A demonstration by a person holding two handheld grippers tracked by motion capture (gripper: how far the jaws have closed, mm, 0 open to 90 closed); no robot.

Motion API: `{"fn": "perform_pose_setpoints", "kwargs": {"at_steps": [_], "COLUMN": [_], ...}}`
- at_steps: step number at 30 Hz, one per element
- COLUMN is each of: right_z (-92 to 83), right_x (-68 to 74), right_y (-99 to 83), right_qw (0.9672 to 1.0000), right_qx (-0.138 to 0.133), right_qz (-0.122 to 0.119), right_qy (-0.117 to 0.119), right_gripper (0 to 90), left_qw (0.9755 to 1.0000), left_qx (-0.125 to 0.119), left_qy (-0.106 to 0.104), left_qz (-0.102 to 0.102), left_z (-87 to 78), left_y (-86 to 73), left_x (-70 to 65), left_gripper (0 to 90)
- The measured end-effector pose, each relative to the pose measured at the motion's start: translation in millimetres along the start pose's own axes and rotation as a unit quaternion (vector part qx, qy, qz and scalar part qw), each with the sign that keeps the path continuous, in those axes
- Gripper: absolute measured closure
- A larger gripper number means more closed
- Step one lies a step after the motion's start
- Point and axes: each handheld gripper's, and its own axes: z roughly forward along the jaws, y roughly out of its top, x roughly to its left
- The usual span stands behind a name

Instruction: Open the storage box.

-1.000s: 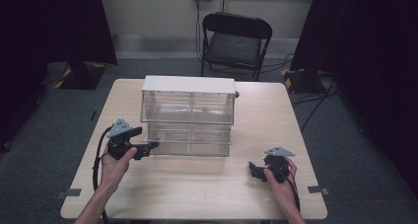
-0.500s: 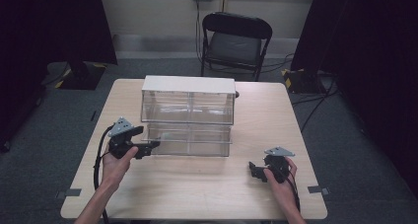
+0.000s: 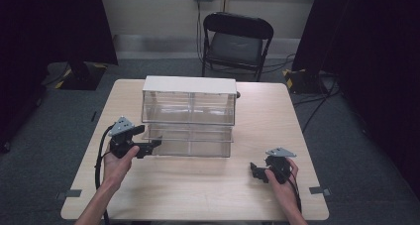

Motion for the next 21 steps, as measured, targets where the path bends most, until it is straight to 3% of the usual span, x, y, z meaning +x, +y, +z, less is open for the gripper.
{"fn": "perform_pose_setpoints", "kwargs": {"at_steps": [21], "right_z": [0.0], "right_x": [0.0], "right_y": [0.0], "right_qw": [1.0000], "right_qx": [0.000], "right_qz": [0.000], "right_qy": [0.000], "right_gripper": [10.4], "left_qw": [1.0000], "left_qx": [-0.006], "left_qy": [-0.008], "left_qz": [-0.002], "left_z": [2.9], "left_y": [7.3], "left_x": [-0.7], "left_gripper": [15.6]}}
